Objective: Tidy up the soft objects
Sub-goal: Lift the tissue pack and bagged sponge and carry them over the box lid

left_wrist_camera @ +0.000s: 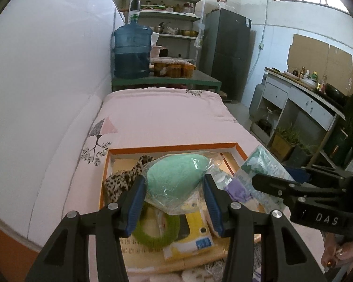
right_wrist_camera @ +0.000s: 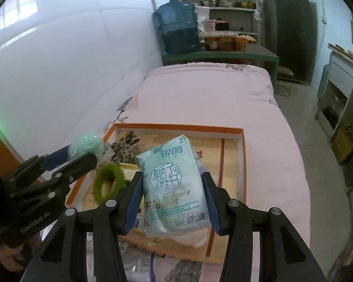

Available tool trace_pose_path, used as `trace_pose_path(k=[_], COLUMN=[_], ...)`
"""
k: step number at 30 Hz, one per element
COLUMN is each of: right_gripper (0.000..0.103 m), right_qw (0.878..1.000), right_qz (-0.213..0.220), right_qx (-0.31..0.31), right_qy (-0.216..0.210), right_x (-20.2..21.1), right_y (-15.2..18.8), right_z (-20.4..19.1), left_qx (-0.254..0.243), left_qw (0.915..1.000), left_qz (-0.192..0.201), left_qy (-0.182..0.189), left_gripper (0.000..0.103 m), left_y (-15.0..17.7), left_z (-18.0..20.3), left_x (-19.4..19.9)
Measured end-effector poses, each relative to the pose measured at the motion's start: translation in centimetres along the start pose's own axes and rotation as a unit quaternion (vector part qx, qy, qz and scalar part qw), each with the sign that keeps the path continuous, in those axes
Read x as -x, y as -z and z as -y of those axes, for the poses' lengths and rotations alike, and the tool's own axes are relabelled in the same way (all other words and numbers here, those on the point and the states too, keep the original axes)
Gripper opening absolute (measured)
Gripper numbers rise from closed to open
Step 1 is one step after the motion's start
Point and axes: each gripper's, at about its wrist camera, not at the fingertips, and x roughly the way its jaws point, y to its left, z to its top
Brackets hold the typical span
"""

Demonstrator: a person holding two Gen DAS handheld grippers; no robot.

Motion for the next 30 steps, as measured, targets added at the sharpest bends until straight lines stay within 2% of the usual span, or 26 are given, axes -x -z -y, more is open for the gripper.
trace_pose_path(k=[17,30], right_gripper=[0.051,0.051], right_qw=[0.999,0.997], right_qz=[-0.035,-0.060], right_qx=[-0.032,-0.037], right_qy=[0.013,0.017], right_x=[-5.6,-9.3], right_y=[-4.4,-5.7], right_z=[5.3,7.4], left_qx=[-0.005,-0.001], left_qw=[0.9991,0.9972], left_qz=[-0.041,-0.074], left_qy=[-0.001,-0.008], left_gripper=[0.049,0.049], left_y=[-3.8,-4.1], left_z=[0.4,0.9], left_x=[-6.7,-10.8])
